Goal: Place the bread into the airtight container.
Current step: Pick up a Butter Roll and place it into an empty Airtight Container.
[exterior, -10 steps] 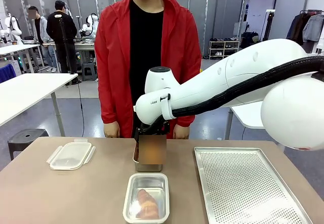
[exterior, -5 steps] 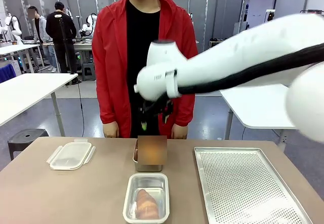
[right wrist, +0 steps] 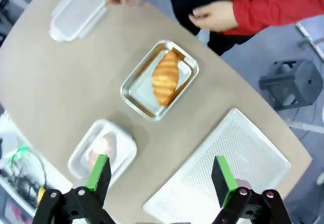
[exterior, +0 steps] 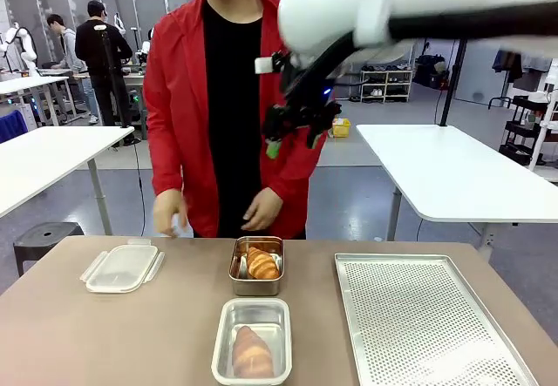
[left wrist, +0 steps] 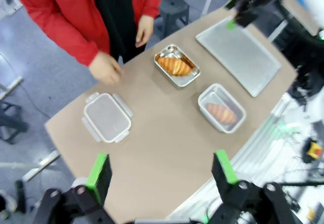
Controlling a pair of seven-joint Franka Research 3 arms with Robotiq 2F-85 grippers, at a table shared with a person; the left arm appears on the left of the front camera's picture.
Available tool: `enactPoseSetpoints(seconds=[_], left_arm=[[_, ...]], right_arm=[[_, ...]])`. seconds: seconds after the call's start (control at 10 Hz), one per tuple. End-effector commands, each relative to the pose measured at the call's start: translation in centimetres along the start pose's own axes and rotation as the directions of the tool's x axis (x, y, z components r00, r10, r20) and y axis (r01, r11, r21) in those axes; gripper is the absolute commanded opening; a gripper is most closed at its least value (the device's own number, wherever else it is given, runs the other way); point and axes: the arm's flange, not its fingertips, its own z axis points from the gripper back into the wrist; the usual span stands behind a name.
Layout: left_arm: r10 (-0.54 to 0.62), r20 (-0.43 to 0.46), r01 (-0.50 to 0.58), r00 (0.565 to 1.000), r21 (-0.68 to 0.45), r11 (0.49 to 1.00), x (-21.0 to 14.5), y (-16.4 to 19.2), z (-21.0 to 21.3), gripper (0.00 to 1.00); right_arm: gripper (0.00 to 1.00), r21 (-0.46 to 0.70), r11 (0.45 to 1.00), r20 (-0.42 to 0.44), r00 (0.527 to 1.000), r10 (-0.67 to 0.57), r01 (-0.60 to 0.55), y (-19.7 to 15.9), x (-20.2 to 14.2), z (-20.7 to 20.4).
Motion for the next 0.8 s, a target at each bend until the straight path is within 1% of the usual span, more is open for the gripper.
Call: enactPoseSetpoints(seconds=[0.0, 0.1, 0.2, 0.3, 0.4, 0.5, 0.6, 0.7], left_arm=[[-0.008, 0.006, 0.008, 1.0, -0.012, 1.0, 0.0, -0.2, 0.1, 1.0], [-0.008, 0.006, 0.008, 1.0, -0.012, 1.0, 0.0, -0.2, 0.1, 1.0], [-0.008, 0.006, 0.008, 1.0, -0.012, 1.0, 0.0, -0.2, 0.1, 1.0], [-0.008, 0.006, 0.008, 1.0, -0.012, 1.0, 0.0, -0.2, 0.1, 1.0], [-0.008, 0.006, 0.008, 1.0, -0.012, 1.0, 0.0, -0.2, 0.1, 1.0], [-0.008, 0.006, 0.008, 1.0, -0.012, 1.0, 0.0, -0.2, 0.1, 1.0], [-0.008, 0.006, 0.008, 1.0, -0.012, 1.0, 0.0, -0.2, 0.1, 1.0], [-0.008, 0.006, 0.008, 1.0, -0.012, 1.0, 0.0, -0.2, 0.1, 1.0]], right_arm=[[1.0, 0.127, 0.99, 0.04, 0.997, 0.06, -0.065, -2.2, -6.2, 3.9], [1.0, 0.088, 0.995, 0.084, 0.996, 0.038, -0.046, -3.2, -8.0, 6.0], [1.0, 0.085, 0.995, 0.14, 0.989, 0.039, -0.051, -4.1, -10.6, 9.2], [1.0, 0.053, 0.998, 0.159, 0.987, 0.032, -0.041, -5.1, -12.8, 12.0], [1.0, -0.01, 0.999, 0.123, 0.991, 0.05, -0.049, -6.5, -14.7, 13.9], [1.0, -0.01, 0.997, 0.097, 0.992, 0.081, -0.08, -7.8, -16.2, 15.8], [1.0, -0.04, 0.996, 0.081, 0.993, 0.08, -0.077, -8.7, -17.5, 17.4], [1.0, -0.044, 0.998, 0.122, 0.991, 0.057, -0.051, -9.5, -18.8, 19.3]])
